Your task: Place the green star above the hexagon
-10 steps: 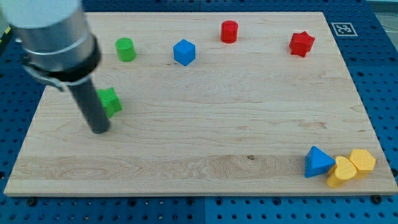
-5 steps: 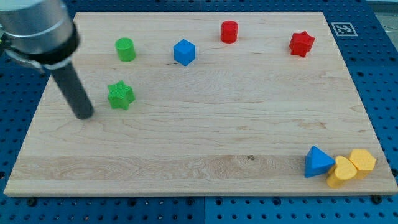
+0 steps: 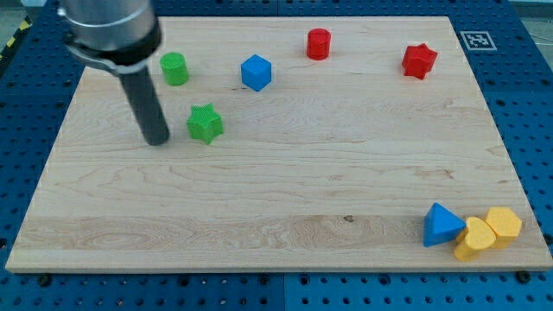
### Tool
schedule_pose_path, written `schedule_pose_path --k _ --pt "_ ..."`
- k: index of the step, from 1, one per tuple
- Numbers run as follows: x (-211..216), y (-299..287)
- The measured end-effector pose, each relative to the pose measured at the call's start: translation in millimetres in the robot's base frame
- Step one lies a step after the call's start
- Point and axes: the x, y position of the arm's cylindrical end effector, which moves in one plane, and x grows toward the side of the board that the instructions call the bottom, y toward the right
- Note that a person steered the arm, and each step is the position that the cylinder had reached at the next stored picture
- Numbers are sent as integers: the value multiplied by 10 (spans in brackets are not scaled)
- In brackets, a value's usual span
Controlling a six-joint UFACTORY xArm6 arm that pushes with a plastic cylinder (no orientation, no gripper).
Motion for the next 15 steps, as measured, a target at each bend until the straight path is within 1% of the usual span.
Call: schedule_pose_path --k 1,2,3,4,5,6,7,9,10,12,14,15 --pt "-101 184" --pt "25 809" --pt "100 1601" --pt "96 1750" --pt "-46 1348" --pt "-352 1299" --pt "-447 1619" --pt "582 2418" --pt "552 2599" --pt "66 2137" --pt "-324 1684" --pt "-456 1975"
